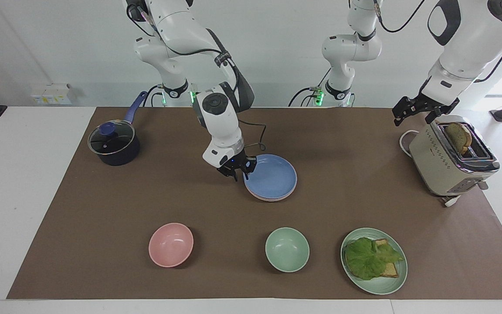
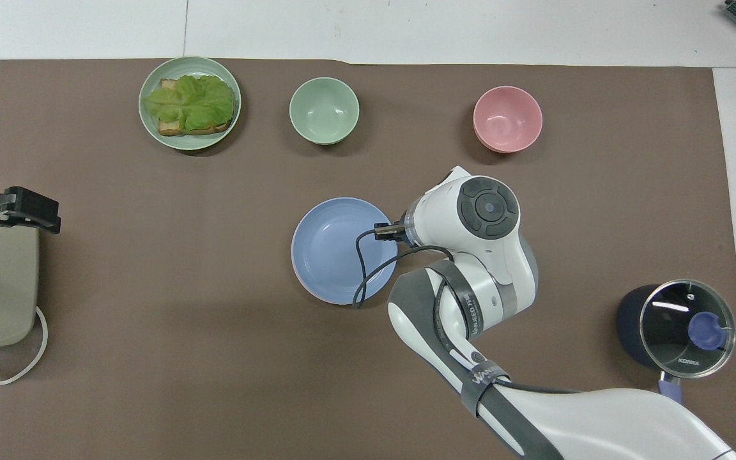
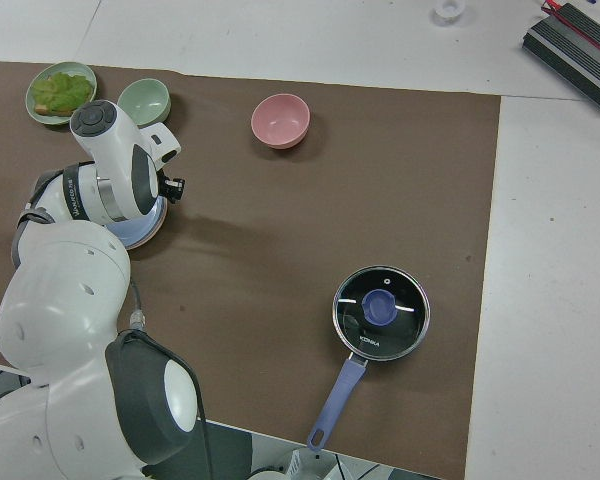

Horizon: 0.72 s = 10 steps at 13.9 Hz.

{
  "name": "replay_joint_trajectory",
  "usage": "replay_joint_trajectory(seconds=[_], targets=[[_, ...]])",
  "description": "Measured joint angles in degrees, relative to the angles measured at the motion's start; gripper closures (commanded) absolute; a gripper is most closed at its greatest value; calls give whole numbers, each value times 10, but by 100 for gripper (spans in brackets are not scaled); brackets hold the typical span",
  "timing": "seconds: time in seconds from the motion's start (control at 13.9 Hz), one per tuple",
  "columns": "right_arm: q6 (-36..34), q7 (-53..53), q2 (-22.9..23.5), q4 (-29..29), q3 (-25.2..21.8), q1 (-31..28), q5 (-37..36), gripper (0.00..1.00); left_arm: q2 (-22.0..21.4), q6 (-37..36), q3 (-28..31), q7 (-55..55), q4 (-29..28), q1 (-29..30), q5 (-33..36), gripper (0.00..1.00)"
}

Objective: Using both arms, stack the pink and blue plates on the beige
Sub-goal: 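Lift the blue plate with the right gripper onto the pink plate, then open the right gripper and retract it toward the pot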

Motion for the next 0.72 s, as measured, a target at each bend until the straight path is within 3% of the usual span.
replay_joint_trajectory(seconds=[0.29,0.72], targets=[[-8,0,-26,11,-8,-33,-1,0,0,0,0,0,0,0,0,0],[-108,0,-98,13,-11,-107,-74,0,0,0,0,0,0,0,0,0]])
